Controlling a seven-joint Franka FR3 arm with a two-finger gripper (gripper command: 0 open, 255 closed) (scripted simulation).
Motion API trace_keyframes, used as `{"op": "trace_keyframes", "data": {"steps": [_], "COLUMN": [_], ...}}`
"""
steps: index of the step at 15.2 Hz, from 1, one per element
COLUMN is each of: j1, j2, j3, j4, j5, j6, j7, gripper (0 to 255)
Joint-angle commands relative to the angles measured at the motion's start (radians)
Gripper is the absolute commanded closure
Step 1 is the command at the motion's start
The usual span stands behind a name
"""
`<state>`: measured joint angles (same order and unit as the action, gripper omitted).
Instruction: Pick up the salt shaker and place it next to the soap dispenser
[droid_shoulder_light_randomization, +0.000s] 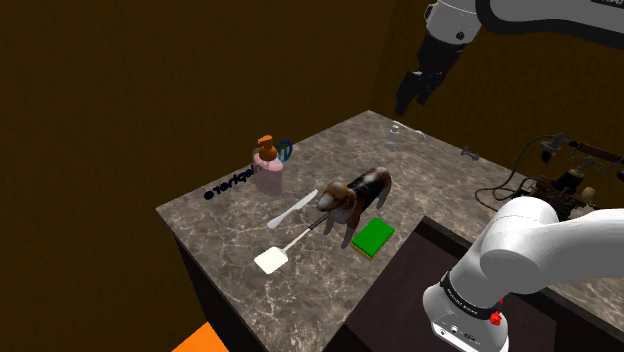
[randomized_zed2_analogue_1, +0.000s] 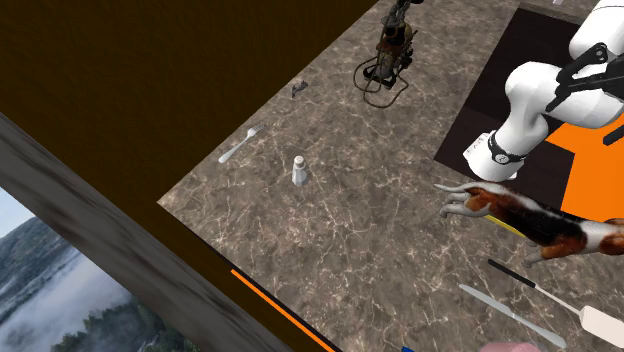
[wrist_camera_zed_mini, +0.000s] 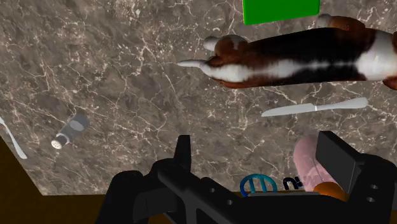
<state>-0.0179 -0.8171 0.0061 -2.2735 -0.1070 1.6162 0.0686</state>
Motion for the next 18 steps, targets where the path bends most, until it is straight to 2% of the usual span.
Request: {"op": "trace_keyframes", "data": {"steps": [1, 10, 18], "j1": [0.0, -0.061, -0.098], "j2": [0.0, 0.128, 0.314], "j3": [0.0, -0.157, -0.301], "j4": [0.0, -0.073, -0.06], "j5": [0.0, -0.07, -0.09], "j6": [0.0, 0.228, 0.427], "j7": [0.0, -0.09, -0.178], "gripper": [0, 0, 0]}}
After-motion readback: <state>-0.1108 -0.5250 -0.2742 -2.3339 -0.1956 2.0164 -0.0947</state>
